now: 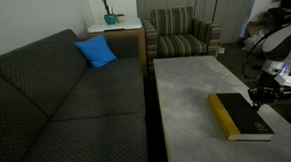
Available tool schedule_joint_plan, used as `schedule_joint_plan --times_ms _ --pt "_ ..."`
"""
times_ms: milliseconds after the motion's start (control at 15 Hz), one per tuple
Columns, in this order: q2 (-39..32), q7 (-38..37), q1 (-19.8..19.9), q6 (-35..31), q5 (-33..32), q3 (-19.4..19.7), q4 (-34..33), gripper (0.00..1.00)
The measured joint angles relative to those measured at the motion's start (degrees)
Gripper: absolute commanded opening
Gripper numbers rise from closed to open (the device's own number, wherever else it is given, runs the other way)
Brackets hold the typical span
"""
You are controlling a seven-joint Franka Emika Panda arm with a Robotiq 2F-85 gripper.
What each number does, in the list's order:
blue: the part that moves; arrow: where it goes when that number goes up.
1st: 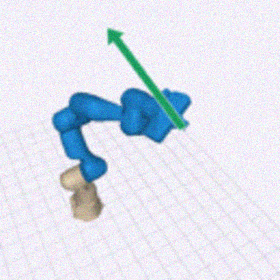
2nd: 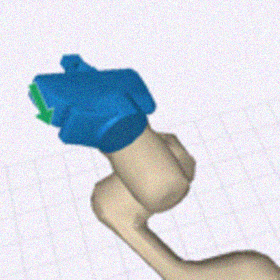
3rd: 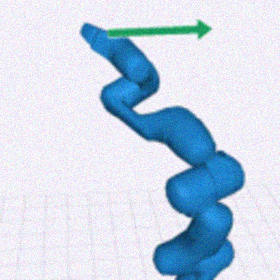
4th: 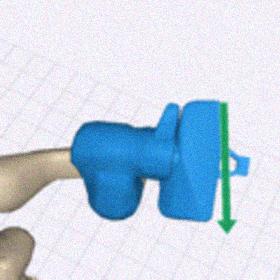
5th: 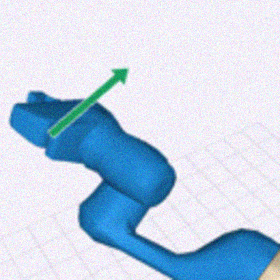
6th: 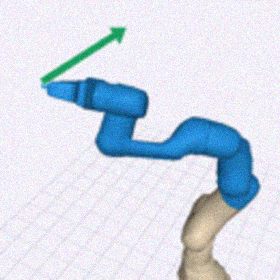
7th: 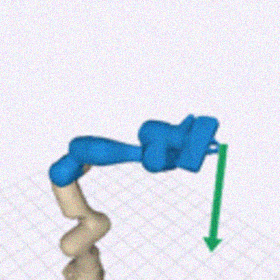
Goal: Open the front cover of the book then move the book forward and slightly to the left
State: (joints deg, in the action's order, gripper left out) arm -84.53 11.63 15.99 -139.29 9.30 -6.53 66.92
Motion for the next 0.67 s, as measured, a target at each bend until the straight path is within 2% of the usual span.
schedule_joint_plan --times_ms 667 --pt "0.08 7.37 4.79 3.14 4.07 -4.55 -1.22 0.0"
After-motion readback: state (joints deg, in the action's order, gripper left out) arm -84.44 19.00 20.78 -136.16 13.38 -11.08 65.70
